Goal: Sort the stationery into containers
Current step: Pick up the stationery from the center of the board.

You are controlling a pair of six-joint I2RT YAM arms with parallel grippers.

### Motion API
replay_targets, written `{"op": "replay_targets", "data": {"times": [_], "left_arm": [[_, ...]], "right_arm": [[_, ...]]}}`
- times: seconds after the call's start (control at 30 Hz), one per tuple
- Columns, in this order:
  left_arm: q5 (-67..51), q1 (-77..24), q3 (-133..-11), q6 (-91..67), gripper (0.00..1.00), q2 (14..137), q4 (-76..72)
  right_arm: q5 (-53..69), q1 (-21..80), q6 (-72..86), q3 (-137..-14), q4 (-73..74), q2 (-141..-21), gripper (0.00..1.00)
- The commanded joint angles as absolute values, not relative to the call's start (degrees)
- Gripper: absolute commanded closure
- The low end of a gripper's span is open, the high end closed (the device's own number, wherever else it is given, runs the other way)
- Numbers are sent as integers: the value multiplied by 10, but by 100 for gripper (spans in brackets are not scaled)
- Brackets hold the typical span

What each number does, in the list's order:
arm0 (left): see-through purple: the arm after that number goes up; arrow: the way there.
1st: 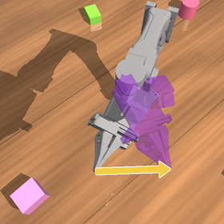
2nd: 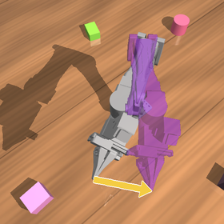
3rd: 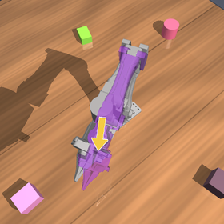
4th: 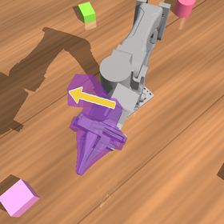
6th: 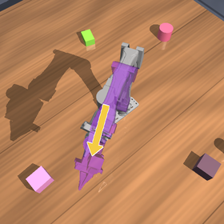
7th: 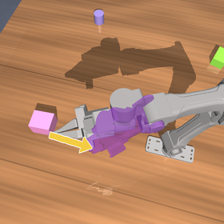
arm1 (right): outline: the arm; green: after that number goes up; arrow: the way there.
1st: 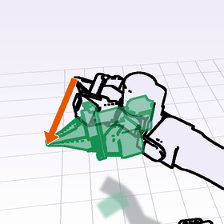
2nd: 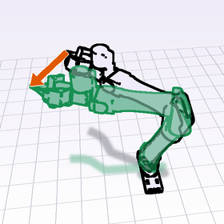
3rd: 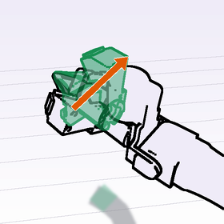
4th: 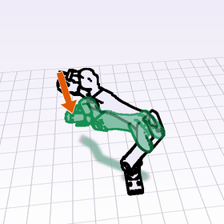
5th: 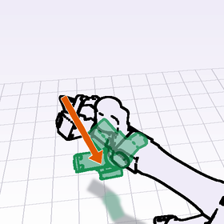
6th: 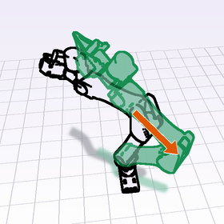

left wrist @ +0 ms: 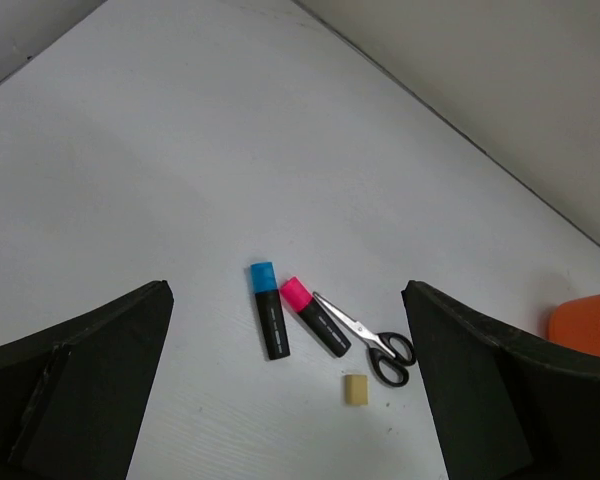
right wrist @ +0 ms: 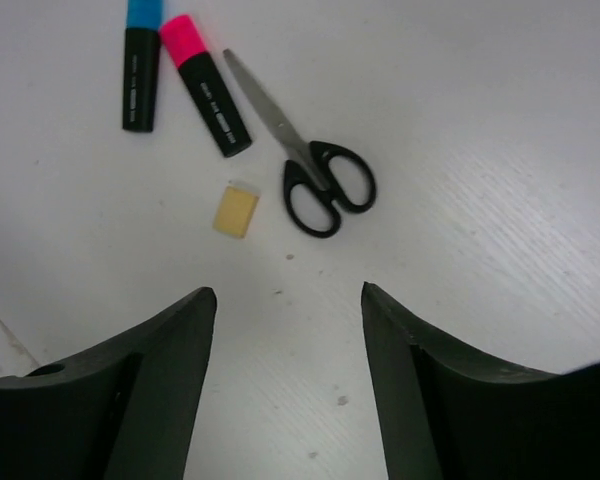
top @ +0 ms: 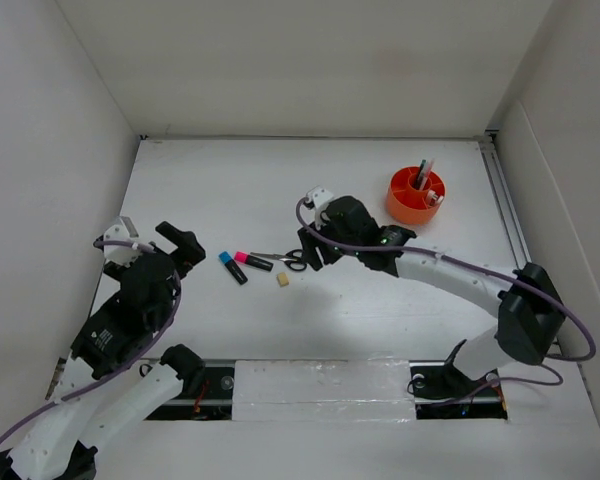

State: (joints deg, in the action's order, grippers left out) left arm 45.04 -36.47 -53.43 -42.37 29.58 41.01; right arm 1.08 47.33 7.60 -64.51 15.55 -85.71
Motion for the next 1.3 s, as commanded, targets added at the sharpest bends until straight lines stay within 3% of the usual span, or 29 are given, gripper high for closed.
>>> {"op": "replay_targets", "data": {"times": [0.0, 0.13, 0.33, 0.87, 1.27], "left_arm": [[473, -362, -552, -442, 0, 296, 409], [459, -362, -552, -424, 0, 316, 403], [441, -362, -552, -406, 0, 330, 385], [420, -362, -547, -389, 0, 320, 368], [409, -362, -541, -379, 0, 304, 363]], "right_arm": [[-6, 524, 119, -646, 91, -879, 36], [-107, 585, 184, -683, 108, -940, 43], [-121, 606, 223, -708, 98, -1029, 47], [-192, 606, 229, -822, 157, -1144, 47], [-209, 606, 241, -822, 189, -1164, 49]]}}
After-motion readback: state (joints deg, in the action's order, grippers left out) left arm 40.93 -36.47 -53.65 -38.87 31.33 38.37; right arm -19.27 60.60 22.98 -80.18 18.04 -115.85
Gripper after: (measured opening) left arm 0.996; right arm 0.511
